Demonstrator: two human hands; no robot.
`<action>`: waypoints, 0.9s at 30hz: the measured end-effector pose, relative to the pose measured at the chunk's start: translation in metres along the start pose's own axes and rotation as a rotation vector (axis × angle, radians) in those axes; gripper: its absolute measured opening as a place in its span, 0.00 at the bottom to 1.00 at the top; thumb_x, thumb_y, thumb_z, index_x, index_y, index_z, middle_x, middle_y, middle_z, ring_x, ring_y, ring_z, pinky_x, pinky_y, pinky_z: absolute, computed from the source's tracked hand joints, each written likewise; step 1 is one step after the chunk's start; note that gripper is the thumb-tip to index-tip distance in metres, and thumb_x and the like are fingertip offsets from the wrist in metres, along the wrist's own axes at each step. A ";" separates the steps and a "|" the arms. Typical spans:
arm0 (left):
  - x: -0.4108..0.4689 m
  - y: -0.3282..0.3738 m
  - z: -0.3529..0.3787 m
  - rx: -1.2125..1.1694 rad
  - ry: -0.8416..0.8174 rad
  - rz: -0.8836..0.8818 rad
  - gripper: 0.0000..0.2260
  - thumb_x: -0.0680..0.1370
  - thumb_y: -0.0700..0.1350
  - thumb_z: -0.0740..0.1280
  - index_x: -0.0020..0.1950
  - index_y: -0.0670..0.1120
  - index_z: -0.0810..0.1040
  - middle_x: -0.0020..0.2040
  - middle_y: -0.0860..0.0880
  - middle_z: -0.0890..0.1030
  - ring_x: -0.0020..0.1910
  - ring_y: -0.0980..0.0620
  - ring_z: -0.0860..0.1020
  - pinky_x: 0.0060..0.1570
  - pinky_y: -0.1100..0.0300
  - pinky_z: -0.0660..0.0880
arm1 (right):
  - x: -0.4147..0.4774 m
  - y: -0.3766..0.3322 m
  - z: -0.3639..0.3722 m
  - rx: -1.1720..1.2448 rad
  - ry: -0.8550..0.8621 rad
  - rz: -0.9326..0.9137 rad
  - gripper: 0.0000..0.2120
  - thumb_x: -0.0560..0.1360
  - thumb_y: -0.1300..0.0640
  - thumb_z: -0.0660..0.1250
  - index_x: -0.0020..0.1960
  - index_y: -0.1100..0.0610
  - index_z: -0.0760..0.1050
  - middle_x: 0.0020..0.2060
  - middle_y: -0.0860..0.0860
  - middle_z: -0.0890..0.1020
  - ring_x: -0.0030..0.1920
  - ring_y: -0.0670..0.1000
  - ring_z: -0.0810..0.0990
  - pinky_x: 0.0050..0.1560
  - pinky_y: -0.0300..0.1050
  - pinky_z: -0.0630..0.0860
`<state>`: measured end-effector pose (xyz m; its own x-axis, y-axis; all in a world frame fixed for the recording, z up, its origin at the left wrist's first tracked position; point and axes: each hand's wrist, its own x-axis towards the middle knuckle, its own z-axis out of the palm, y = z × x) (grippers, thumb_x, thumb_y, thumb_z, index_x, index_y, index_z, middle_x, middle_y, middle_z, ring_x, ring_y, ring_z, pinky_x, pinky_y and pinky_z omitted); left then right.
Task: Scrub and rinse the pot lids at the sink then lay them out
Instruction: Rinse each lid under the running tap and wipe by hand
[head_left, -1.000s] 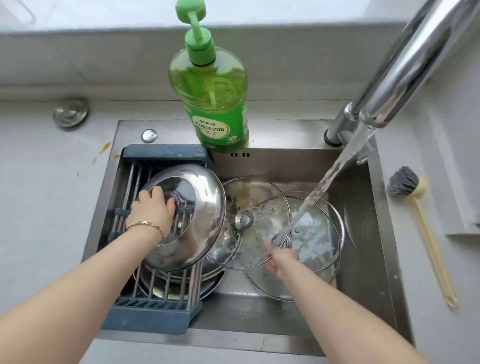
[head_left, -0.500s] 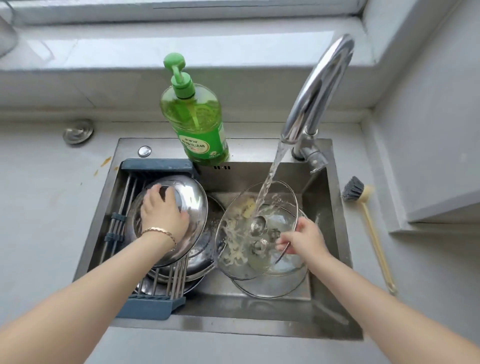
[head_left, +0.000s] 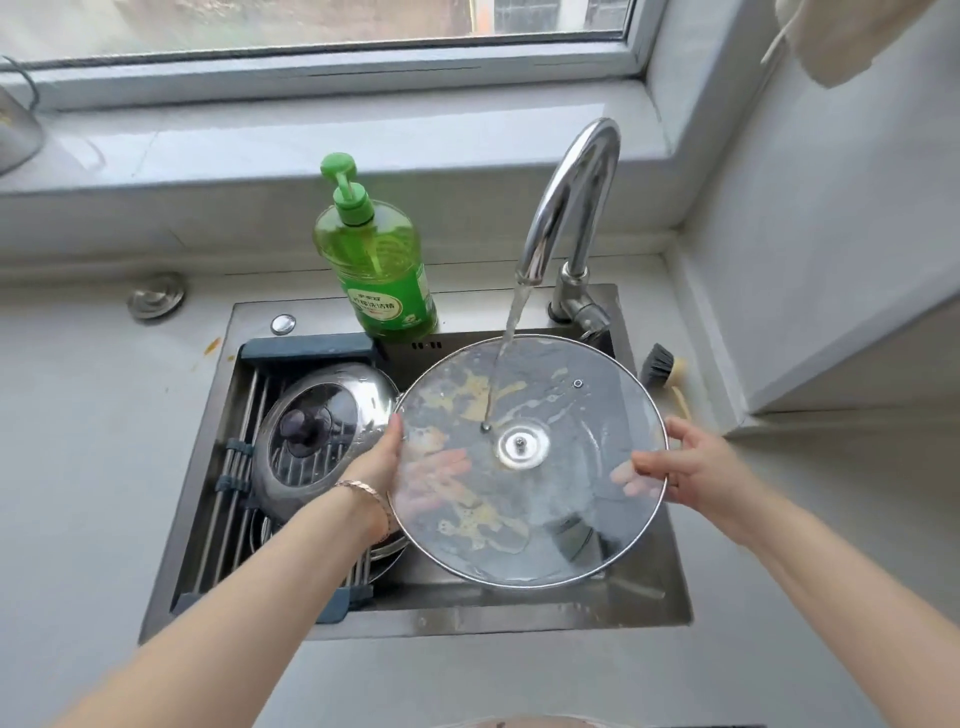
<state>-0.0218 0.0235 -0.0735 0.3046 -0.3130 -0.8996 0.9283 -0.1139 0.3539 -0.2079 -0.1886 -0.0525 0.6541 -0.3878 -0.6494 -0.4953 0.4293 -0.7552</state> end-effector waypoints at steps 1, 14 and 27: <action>-0.001 -0.001 -0.001 0.008 -0.013 0.021 0.33 0.79 0.61 0.49 0.64 0.33 0.70 0.53 0.37 0.80 0.51 0.44 0.80 0.36 0.47 0.79 | 0.003 0.004 0.006 -0.032 0.041 -0.021 0.08 0.74 0.70 0.63 0.52 0.61 0.70 0.34 0.55 0.84 0.30 0.50 0.82 0.30 0.38 0.77; -0.018 -0.009 -0.011 0.129 0.064 0.342 0.26 0.80 0.58 0.51 0.57 0.35 0.73 0.28 0.45 0.82 0.25 0.51 0.81 0.21 0.62 0.76 | 0.045 0.020 0.136 -1.546 -0.239 -0.684 0.34 0.76 0.34 0.34 0.74 0.53 0.33 0.72 0.50 0.31 0.72 0.47 0.29 0.73 0.46 0.32; -0.021 -0.008 0.005 0.199 0.125 0.340 0.29 0.74 0.66 0.56 0.52 0.43 0.80 0.49 0.45 0.82 0.52 0.41 0.80 0.54 0.49 0.76 | 0.041 0.018 0.161 -1.411 -0.238 -0.795 0.34 0.73 0.39 0.34 0.75 0.53 0.35 0.71 0.46 0.32 0.72 0.45 0.31 0.73 0.46 0.32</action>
<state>-0.0367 0.0267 -0.0562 0.6220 -0.2486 -0.7425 0.7146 -0.2072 0.6681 -0.0976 -0.0657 -0.0787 0.9869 0.0498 -0.1537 -0.0229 -0.8985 -0.4384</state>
